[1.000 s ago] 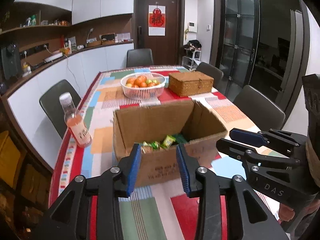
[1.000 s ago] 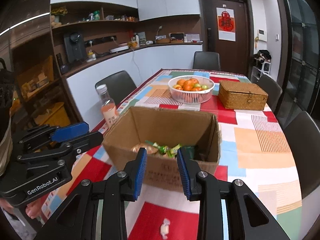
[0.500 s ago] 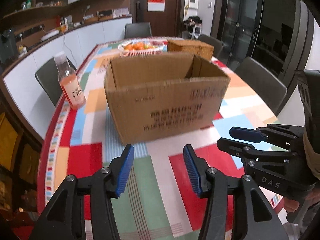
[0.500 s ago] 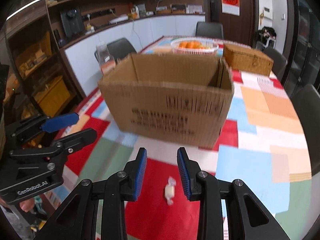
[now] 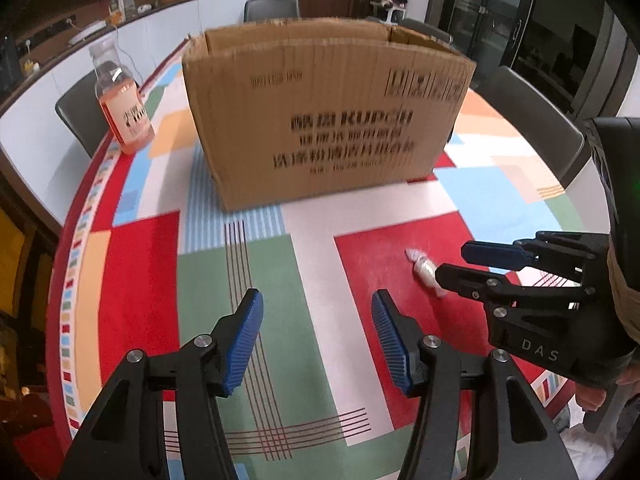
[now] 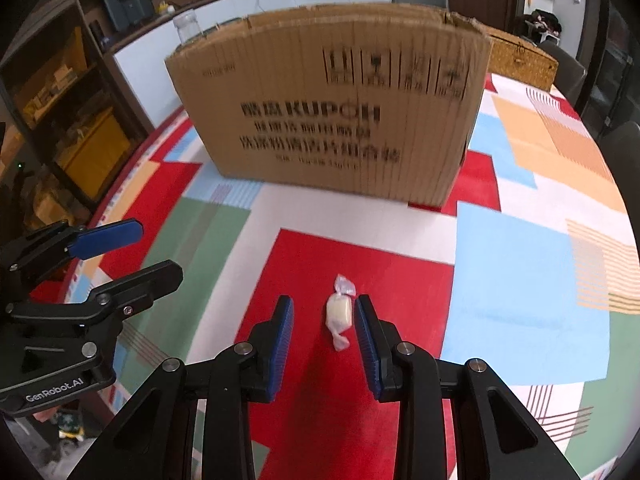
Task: Organize snacks
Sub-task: 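Move the right tool back down to the white wrapped candy, then close the right tool on the white wrapped candy, then carry the white candy over the box and open the right tool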
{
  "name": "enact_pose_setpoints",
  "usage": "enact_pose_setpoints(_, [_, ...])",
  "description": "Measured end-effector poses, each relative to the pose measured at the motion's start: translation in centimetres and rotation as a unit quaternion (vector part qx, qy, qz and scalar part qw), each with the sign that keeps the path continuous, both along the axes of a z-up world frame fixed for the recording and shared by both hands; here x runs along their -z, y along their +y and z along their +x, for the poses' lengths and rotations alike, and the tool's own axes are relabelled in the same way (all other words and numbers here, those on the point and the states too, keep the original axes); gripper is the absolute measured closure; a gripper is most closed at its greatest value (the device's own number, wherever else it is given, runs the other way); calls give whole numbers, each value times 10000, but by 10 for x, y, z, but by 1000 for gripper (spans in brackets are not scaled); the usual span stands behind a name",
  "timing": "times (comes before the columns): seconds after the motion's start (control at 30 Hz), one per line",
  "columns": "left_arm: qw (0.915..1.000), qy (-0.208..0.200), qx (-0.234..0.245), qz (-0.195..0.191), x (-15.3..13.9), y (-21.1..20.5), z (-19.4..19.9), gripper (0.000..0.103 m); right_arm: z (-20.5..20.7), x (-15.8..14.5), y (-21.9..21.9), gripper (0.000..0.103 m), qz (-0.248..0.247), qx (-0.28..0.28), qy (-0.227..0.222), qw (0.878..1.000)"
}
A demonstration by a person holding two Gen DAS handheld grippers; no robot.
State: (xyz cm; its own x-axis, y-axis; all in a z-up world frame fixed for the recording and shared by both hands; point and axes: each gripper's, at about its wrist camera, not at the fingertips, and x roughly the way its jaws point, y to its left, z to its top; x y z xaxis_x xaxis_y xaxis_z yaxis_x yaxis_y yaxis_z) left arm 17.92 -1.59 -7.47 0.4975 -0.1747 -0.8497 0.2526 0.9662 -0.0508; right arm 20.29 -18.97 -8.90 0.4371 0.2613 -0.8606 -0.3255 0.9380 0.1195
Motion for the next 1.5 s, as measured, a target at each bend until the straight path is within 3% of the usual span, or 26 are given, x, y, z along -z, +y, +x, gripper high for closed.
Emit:
enact_pose_setpoints(0.13, [9996, 264, 47, -67, 14, -2, 3, 48, 4, 12, 1, 70, -55, 27, 127, 9999])
enact_pose_setpoints(0.53, [9986, 517, 62, 25, 34, -6, 13, 48, 14, 30, 1, 70, -168, 77, 326, 9993])
enact_pose_setpoints(1.0, [9986, 531, 66, 29, 36, -9, 17, 48, 19, 40, 6, 71, -253, 36, 260, 9993])
enact_pose_setpoints(1.2, [9987, 496, 70, 39, 34, -10, 16, 48, 18, 41, 7, 84, -282, 6, 205, 9994])
enact_pose_setpoints(1.5, [9995, 300, 68, 43, 20, -10, 13, 47, 14, 26, 1, 84, -111, 48, 85, 9999])
